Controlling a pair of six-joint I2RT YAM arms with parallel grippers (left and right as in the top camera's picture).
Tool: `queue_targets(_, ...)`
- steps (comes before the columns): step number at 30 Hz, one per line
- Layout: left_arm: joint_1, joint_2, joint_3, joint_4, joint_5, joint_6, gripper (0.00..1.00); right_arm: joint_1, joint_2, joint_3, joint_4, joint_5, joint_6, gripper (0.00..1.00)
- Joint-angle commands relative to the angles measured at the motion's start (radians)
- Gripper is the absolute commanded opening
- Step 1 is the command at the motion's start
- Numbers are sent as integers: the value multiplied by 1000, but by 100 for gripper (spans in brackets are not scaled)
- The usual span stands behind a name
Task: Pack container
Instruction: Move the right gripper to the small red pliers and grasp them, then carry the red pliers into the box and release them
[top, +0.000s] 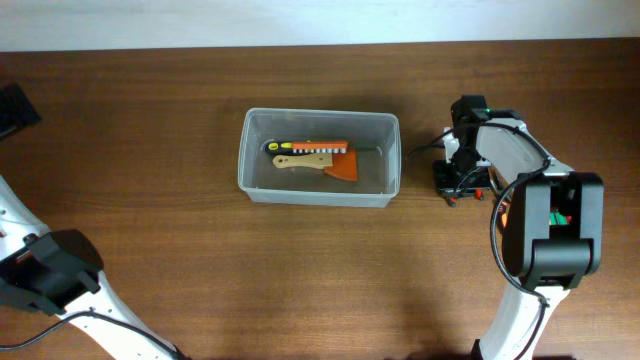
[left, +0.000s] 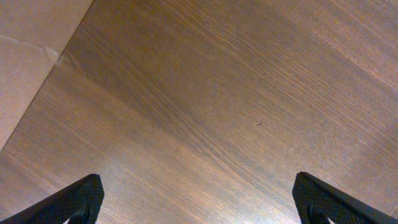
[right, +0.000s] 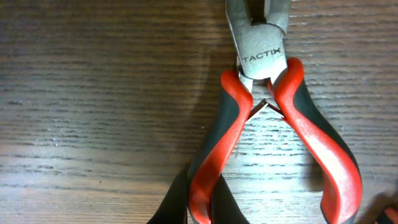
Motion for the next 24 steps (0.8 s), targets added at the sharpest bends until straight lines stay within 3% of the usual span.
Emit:
queue_targets(1,5,-6,4,-1,14,-13,99,3,24,14,-18,67,44,4)
queue_targets(8,5,-6,4,-1,14,-13,99,14,-96,238,-186,73,69,4)
queue_targets(14,5,-6,4,-1,14,-13,99,134,-206,512,-298,-52,61,4)
queue_targets(24,5,-6,4,-1,14,-13,99,504,-174,560,-235,-76,-403,4)
